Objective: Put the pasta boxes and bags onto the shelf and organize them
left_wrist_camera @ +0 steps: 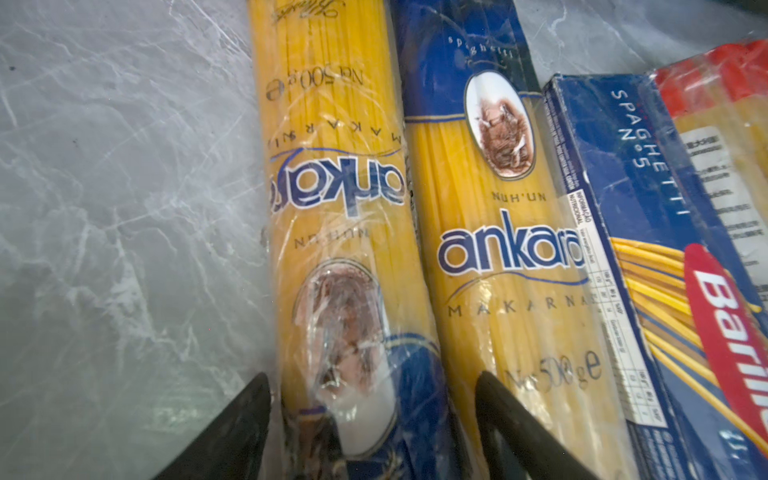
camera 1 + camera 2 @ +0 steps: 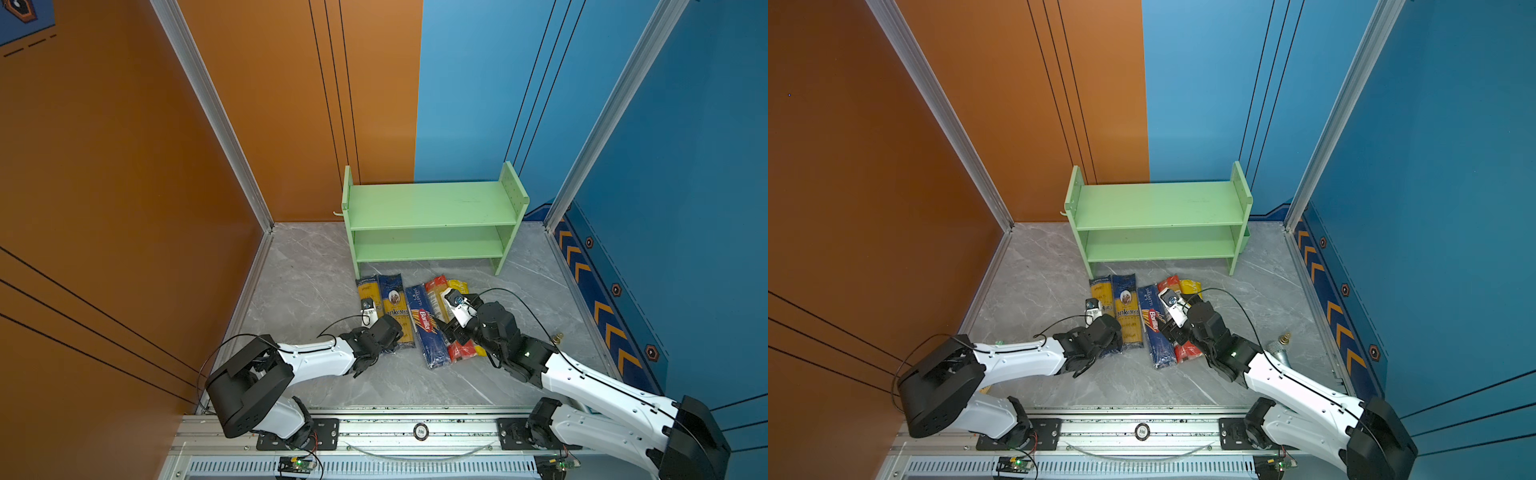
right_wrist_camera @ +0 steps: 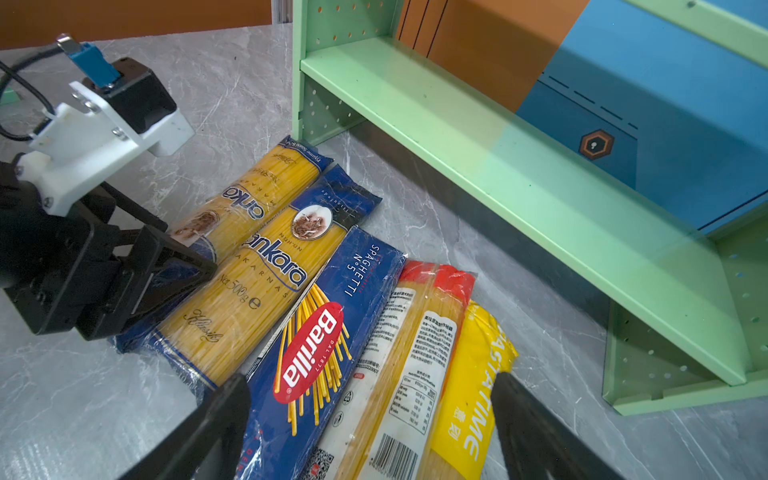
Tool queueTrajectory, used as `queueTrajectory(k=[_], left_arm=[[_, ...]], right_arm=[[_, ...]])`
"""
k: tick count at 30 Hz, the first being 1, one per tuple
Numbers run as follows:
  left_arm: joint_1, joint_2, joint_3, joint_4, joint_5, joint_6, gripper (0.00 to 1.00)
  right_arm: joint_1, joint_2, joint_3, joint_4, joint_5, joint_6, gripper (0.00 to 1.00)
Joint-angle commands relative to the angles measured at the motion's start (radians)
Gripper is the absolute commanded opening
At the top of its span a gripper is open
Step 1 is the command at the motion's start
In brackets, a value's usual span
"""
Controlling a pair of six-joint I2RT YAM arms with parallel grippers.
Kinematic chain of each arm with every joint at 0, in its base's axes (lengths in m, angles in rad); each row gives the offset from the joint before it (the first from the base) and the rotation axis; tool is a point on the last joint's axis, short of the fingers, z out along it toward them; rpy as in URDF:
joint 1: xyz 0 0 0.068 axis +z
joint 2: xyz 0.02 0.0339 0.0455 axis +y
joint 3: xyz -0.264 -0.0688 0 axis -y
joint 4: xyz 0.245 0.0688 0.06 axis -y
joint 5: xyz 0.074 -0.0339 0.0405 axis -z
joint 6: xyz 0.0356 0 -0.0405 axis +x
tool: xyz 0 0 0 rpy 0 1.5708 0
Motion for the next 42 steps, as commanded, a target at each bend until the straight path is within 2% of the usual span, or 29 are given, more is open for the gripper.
queueTrajectory(k=[1,5,8,15,17,24,29,33,42], left_arm=[[-0.011,0.021,-0.005,-0.013,0.013,-0.034,0.79],[-0.013,0.039,0.004,-0.075,0.007,-0.041,0.79],[-0.014,0.049,0.01,-0.109,0.001,-0.043,0.85],[-0.005,0.075,0.012,-0.136,0.01,-0.052,0.85],[-0.006,0.065,0.007,-0.153,0.007,-0.054,0.9],[0.008,-0.028,-0.029,-0.26,-0.038,-0.055,0.91],[0.016,-0.041,-0.035,-0.284,-0.034,-0.049,0.89],[0.016,-0.03,-0.043,-0.264,-0.02,-0.049,0.83],[0.019,0.017,-0.022,-0.223,0.021,-0.018,0.84]], right_arm=[[-0.012,-0.01,-0.017,0.019,0.009,0.018,0.88],[-0.014,-0.008,-0.028,0.035,0.007,0.026,0.88],[-0.017,-0.011,-0.035,0.043,0.002,0.029,0.88],[-0.019,-0.021,-0.051,0.06,-0.001,0.038,0.88],[-0.018,-0.024,-0.054,0.06,-0.001,0.039,0.88],[-0.019,-0.039,-0.065,0.066,-0.005,0.046,0.88],[-0.019,-0.047,-0.072,0.075,-0.01,0.051,0.88],[-0.02,-0.053,-0.074,0.072,-0.011,0.053,0.88],[-0.02,-0.046,-0.071,0.073,-0.012,0.053,0.88]])
